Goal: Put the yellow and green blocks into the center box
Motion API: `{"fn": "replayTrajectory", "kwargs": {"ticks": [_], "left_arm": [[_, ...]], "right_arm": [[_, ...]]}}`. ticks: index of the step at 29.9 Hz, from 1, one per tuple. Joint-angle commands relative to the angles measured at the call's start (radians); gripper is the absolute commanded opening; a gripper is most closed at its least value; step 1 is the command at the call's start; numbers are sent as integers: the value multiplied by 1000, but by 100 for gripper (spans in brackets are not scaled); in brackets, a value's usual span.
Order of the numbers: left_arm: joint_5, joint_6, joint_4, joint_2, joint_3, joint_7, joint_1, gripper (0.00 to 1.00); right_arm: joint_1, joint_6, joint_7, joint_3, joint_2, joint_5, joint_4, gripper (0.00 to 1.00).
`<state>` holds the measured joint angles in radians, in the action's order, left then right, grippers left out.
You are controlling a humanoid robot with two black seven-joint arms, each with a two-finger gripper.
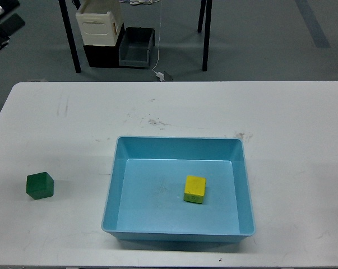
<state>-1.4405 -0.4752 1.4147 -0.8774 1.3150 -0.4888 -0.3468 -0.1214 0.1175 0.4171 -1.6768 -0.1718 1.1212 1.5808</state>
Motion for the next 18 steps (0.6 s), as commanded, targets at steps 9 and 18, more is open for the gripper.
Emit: {"fn": "replayTrajectory", "kwargs": {"ticks": [9, 18], "left_arm": [[-345, -13, 108, -264, -553, 0, -260, 99], [-741, -13, 93, -256, -904, 0, -409, 99]], "right_arm": [[-37, -1, -4, 17, 2, -3, -18, 100], [-47, -1, -4, 17, 2, -58, -19, 100]]}}
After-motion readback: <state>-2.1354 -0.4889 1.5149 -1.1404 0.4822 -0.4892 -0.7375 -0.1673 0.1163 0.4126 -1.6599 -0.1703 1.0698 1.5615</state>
